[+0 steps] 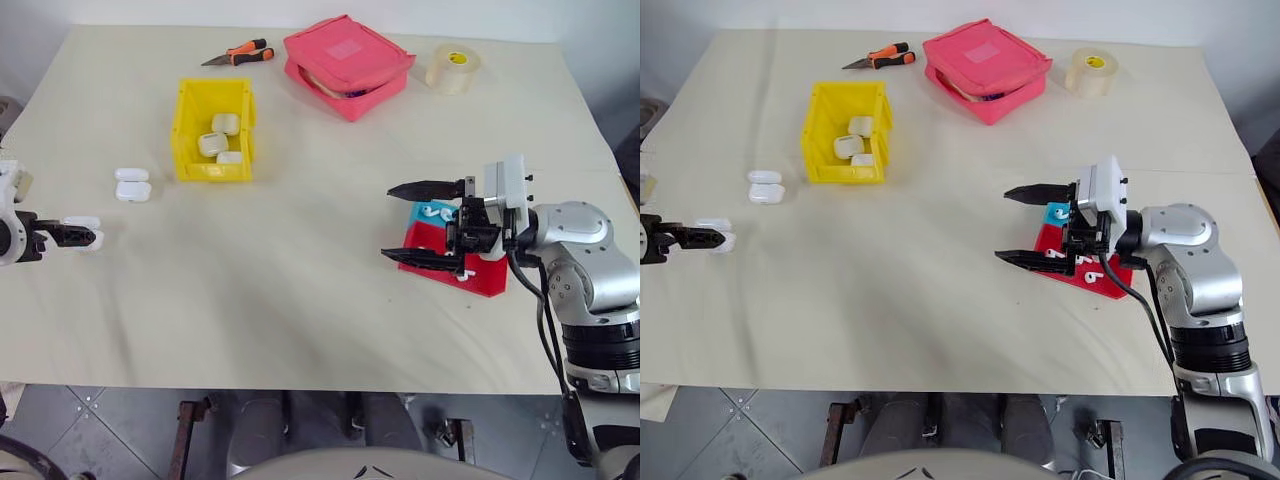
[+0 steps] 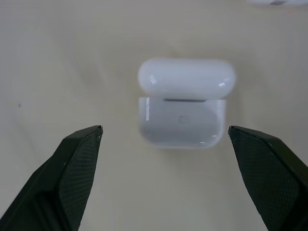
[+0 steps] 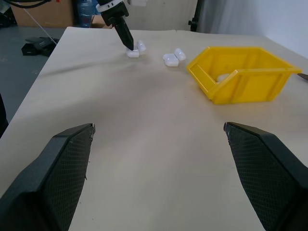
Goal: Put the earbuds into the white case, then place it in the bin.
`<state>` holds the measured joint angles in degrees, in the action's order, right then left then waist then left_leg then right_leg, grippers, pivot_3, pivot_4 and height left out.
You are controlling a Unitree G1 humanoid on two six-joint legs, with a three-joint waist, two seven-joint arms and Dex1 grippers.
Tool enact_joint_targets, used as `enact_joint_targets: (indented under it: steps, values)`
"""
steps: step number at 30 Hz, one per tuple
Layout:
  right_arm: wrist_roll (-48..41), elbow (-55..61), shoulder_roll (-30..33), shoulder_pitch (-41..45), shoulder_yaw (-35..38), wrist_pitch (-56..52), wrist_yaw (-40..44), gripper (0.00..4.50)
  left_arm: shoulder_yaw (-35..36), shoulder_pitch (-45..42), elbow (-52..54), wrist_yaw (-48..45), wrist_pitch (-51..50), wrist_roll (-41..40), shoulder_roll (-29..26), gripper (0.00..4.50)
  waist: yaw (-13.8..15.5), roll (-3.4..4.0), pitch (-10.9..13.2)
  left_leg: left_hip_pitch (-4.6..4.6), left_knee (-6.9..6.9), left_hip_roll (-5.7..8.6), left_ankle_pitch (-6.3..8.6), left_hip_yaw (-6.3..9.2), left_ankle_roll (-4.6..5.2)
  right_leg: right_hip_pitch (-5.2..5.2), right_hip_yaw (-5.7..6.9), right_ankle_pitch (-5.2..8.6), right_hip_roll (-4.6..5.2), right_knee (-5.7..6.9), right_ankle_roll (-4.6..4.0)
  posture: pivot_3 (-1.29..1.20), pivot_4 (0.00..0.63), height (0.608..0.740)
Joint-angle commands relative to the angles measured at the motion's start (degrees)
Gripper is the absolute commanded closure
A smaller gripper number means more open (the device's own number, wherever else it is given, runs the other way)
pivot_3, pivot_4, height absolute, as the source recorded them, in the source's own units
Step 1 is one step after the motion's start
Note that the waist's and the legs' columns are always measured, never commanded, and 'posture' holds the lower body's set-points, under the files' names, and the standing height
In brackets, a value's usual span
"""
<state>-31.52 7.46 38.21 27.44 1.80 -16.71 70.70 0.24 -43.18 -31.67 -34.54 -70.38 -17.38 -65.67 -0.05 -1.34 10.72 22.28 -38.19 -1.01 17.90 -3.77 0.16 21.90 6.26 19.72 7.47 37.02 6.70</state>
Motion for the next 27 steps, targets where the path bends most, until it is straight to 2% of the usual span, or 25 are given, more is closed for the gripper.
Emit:
enact_joint_targets:
  steps: [1,9,18,21,24,27]
  values:
    - [-1.1,2.5,0.7,-0.3,1.7,-0.1,-0.6,0.00,-0.9,-2.8,-3.6,-0.6,2.2,3.0,0.2,0.05,0.0,-0.01,0.0,0.00,-0.01,0.01,0.00,0.01,0.00,0.00,0.01,0.00,0.00,0.01,0.00,0.00,0.150,0.740]
    - [-0.6,2.3,1.0,0.1,1.5,-0.1,-0.9,0.00,-1.9,-6.6,-11.1,-3.5,8.2,6.2,4.4,0.05,0.0,-0.01,0.0,0.00,-0.06,0.04,0.00,0.02,0.00,-0.01,0.02,0.00,0.02,0.05,0.01,0.00,0.150,0.740]
    - [-0.4,1.7,1.1,0.7,1.3,-0.1,-1.0,0.00,-3.0,-8.8,-15.8,-5.6,9.7,9.7,6.5,0.05,0.0,-0.01,0.0,-0.03,-0.11,0.06,0.00,0.01,0.00,-0.02,0.01,0.00,0.04,0.13,0.01,0.00,0.150,0.740]
    - [-0.3,1.7,1.1,0.9,1.3,-0.2,-1.3,0.00,-3.2,-8.6,-15.3,-6.7,7.6,10.1,6.7,0.67,0.0,-0.01,0.0,-0.05,-0.11,0.08,0.00,0.01,0.00,-0.02,0.00,0.00,0.06,0.17,0.01,0.00,0.150,0.740]
    - [-0.3,1.8,1.2,1.0,1.4,-0.4,-1.4,0.00,-2.5,-7.5,-13.6,-6.8,7.1,10.4,6.6,1.62,0.0,-0.01,0.0,-0.05,-0.11,0.08,0.00,0.01,0.01,-0.02,0.00,0.00,0.09,0.18,0.01,0.00,0.150,0.740]
    - [-0.2,1.9,1.6,0.9,1.8,-0.6,-1.6,0.00,-1.1,-4.6,-8.5,-7.7,7.6,9.6,5.6,1.70,0.0,-0.01,0.0,-0.05,-0.12,0.06,0.00,0.03,0.01,-0.02,0.00,0.00,0.11,0.20,0.01,0.00,0.150,0.740]
